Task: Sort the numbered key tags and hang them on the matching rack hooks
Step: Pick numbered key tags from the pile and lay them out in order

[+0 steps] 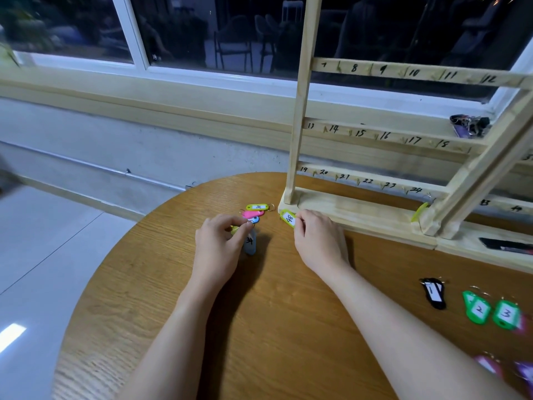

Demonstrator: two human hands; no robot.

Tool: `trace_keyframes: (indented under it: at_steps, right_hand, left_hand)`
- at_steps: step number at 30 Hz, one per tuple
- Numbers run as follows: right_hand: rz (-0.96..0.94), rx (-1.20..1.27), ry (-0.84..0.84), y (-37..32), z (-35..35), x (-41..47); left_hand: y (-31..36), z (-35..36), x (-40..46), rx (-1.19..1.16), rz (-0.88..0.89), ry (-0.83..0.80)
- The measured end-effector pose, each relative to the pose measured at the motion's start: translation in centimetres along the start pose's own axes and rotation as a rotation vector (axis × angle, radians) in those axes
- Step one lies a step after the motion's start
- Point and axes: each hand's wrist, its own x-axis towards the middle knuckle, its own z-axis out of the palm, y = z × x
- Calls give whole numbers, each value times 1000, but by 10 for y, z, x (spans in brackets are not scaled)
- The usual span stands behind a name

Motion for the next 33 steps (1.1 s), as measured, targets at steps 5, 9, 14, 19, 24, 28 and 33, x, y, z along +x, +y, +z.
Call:
trace_keyframes:
  at_steps: [5, 9, 14, 19, 24, 28, 33]
  right_hand:
    - [131, 228, -134, 4, -11, 0]
    - [242, 509, -242, 10, -47, -10]
    - [304, 645, -186, 30, -90, -45]
    - [348, 650, -176, 49, -130, -90]
    - [375, 606, -149, 69, -177, -145]
    - [402, 587, -78, 90, -213, -191]
    - [400, 564, 64, 130, -252, -256]
  left_hand:
    - [7, -2, -4, -87, 8, -14]
    - [12, -3, -5, -116, -24, -70]
    - [36, -2, -19, -247, -68, -141]
    - [65, 8, -47, -395, -158, -141]
    - [114, 23, -71, -448, -102, -241]
    - [158, 37, -102, -456, -9, -429]
    - [212, 62, -149, -453, 71, -660]
